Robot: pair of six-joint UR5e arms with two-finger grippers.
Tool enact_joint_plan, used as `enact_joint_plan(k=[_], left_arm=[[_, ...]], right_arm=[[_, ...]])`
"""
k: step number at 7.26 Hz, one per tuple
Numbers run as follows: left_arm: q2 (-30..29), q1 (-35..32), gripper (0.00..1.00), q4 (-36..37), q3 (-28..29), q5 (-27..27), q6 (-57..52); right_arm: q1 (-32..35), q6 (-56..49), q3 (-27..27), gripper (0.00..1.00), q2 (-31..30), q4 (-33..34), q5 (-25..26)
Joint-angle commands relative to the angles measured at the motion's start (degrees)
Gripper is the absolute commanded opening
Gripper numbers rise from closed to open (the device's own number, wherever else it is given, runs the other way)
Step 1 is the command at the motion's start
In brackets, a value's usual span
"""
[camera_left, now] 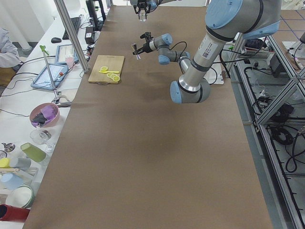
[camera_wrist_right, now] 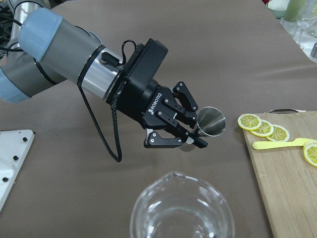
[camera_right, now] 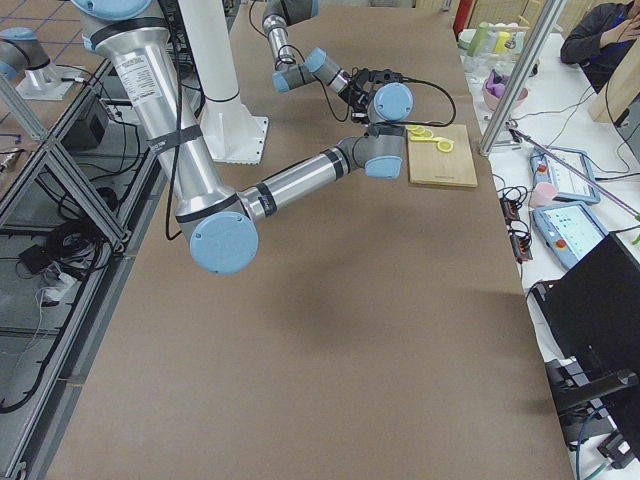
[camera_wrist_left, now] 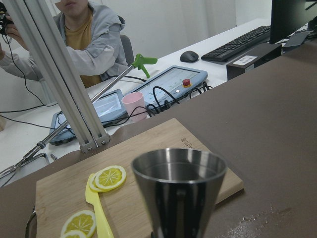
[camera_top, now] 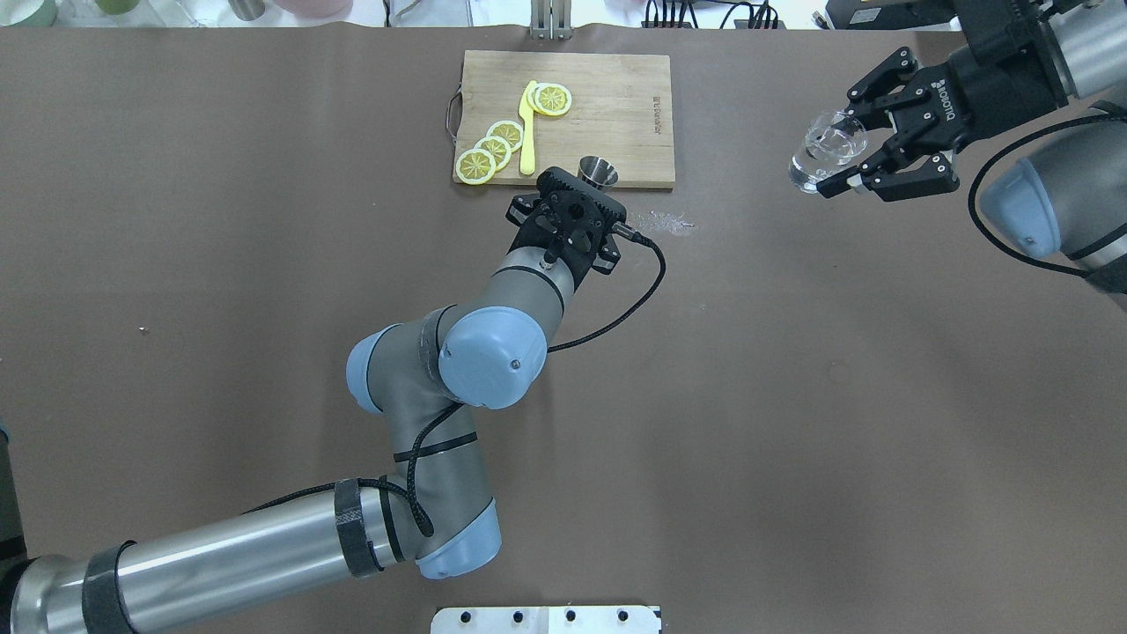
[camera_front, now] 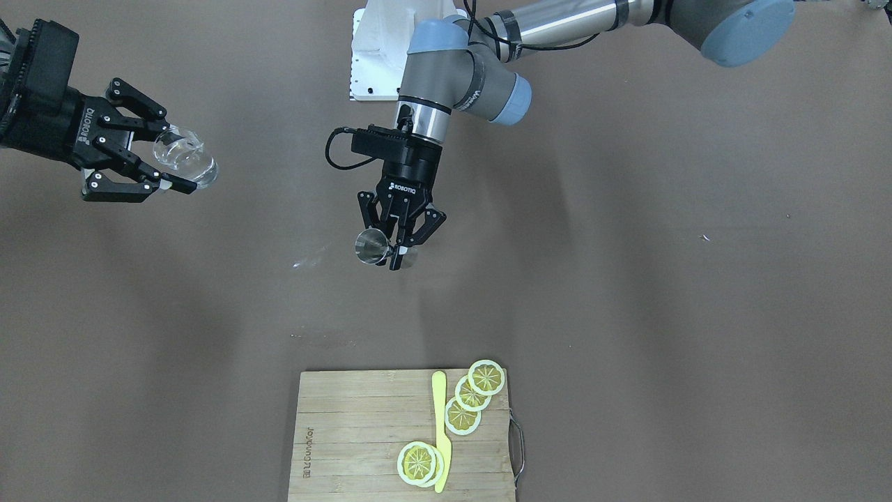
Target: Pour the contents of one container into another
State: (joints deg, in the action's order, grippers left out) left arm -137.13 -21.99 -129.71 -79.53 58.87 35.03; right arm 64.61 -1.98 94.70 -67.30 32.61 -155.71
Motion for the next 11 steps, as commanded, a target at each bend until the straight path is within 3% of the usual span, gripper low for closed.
enact_joint_plan(k=[1,7,11], left_arm=[[-0.2,-0.1,0.0,-0.2,3.4,1.3,0.0],[0.4,0.2,0.0,-0.4,5.3,1.1,0.0],[1.2,3.6,0.0,-9.3,3.7,0.3,-1.1]], right_arm=[[-0.3,-9.6,2.2,0.0,0.2,11.4,2.0],[-1.3,-11.2,1.8,0.0,1.9,13.5,2.6],[-4.7,-11.5,-3.4,0.0,4.4,13.2,5.9]])
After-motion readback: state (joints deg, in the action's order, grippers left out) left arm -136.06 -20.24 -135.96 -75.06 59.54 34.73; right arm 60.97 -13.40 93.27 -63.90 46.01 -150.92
